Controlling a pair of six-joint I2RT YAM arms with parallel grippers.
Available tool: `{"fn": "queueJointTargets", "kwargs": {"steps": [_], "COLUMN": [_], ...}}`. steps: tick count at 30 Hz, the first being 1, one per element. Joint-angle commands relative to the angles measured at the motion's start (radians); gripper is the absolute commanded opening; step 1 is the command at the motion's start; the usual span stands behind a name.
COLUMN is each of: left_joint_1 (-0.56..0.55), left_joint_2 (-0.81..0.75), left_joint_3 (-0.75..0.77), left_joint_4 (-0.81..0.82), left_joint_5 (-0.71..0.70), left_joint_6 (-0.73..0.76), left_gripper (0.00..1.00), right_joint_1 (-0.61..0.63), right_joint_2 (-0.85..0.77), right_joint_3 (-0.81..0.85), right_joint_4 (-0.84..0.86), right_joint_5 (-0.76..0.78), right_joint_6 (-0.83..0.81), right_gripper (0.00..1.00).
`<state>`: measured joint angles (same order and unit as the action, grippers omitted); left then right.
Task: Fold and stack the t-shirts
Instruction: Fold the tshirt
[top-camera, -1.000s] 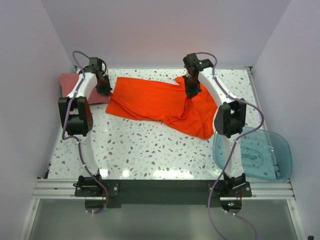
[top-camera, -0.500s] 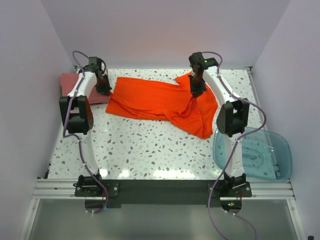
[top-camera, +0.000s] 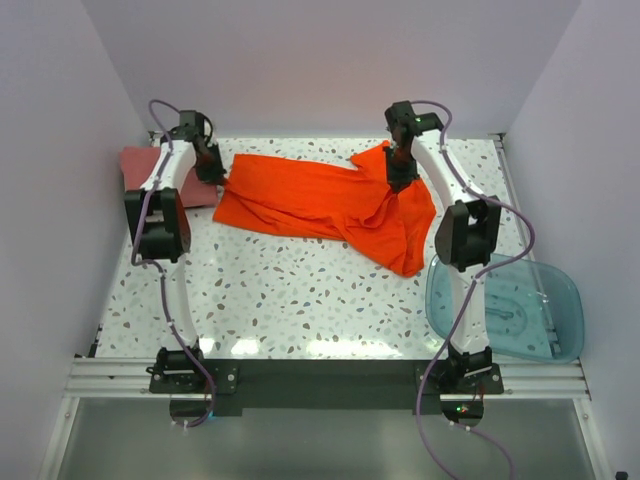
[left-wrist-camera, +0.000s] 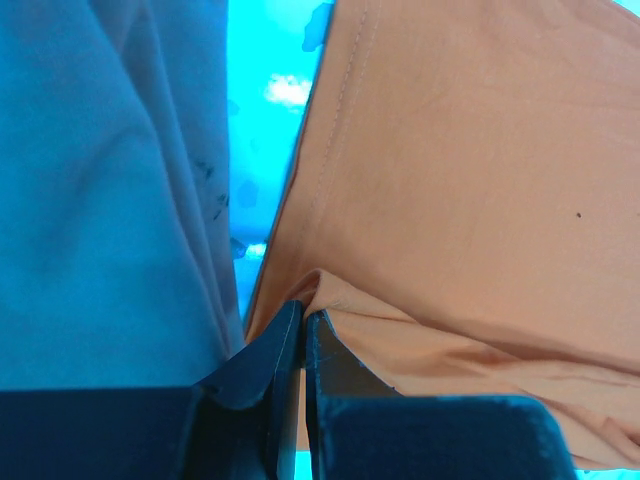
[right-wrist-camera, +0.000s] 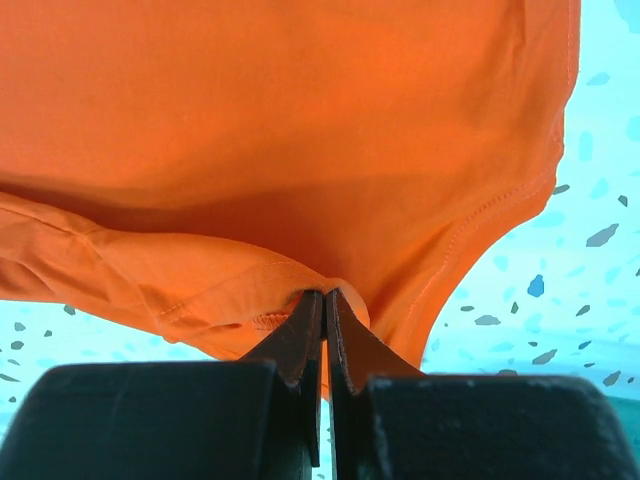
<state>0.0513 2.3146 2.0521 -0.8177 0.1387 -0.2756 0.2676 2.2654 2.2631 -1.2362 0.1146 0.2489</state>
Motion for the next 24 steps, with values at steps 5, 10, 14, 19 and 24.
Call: {"fn": "queueJointTargets", "kwargs": {"steps": [5,10,14,19,24], "left_joint_1": [0.010,0.005,0.001,-0.031,-0.065], "left_joint_2": [0.011,-0.072,-0.237,-0.434,-0.537], "left_joint_3": [0.048,-0.016,-0.148,-0.461,-0.662], "left_joint_4": [0.037,0.136,0.193,0.304,0.275], "left_joint_5": [0.084,0.099,0.096,0.073,-0.059], "left_joint_6": [0.001,0.052,0.058,0.055,0.055], "left_gripper": [0.09,0.93,1.00,1.00,0.98], "right_joint_1": [-0.013,-0.033,-0.037,-0.036,-0.033], "right_joint_2": [0.037,0.034,-0.070,-0.271,-0.510], "right_joint_3": [0.084,0.145,0.089,-0.170,-0.549], "right_joint_4": [0.001,0.027,0.075,0.151,0.225], "right_joint_5": [0.002,-0.049,-0.078,-0.101,-0.113], "right_joint_6": [-0.005,0.038,0.053,0.058,0.062], "right_gripper": [0.00,0.49,0.81,0.84,0.76]}}
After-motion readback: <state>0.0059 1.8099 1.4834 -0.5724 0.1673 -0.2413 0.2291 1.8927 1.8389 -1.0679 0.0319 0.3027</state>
